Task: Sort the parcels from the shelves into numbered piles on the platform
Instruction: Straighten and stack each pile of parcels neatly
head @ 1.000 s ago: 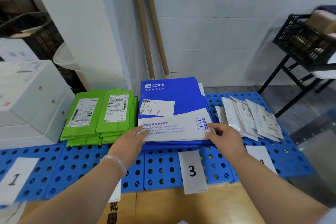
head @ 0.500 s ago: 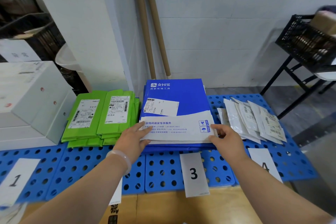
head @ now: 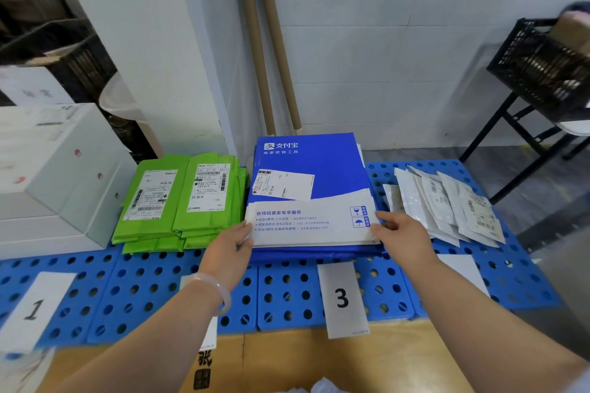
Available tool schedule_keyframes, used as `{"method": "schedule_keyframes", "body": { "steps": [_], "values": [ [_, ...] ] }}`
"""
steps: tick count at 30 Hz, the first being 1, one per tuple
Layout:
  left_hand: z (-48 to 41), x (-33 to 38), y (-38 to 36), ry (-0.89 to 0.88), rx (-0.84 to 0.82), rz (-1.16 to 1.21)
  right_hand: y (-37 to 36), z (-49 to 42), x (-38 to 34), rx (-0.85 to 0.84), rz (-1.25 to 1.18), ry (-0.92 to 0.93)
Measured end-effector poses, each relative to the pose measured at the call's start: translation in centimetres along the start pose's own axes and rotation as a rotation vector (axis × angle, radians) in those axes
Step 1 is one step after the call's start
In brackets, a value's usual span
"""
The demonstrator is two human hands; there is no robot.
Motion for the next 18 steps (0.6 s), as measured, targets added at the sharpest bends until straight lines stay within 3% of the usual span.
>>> {"method": "schedule_keyframes", "body": {
  "steps": [5, 18],
  "values": [
    [-0.7, 0.0, 0.4, 0.135, 0.075, 0.033, 0.1, -0.2, -0.2, -0.013, -0.014, -0.042],
    [-1.9, 0.5, 0.2, 0.139, 0.077, -0.004, 0.0, 0.2, 0.9, -0.006, -0.012, -0.139]
  ]
}}
Point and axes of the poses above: each hand's wrist, its own z-axis away from the middle knuckle, its own y-axis out of the back of the hand, x = y × z, the point moved 7 cm from there along -z, towards the middle knuckle, and after that the axes turned 15 degrees about x, right-handed, at the moved point
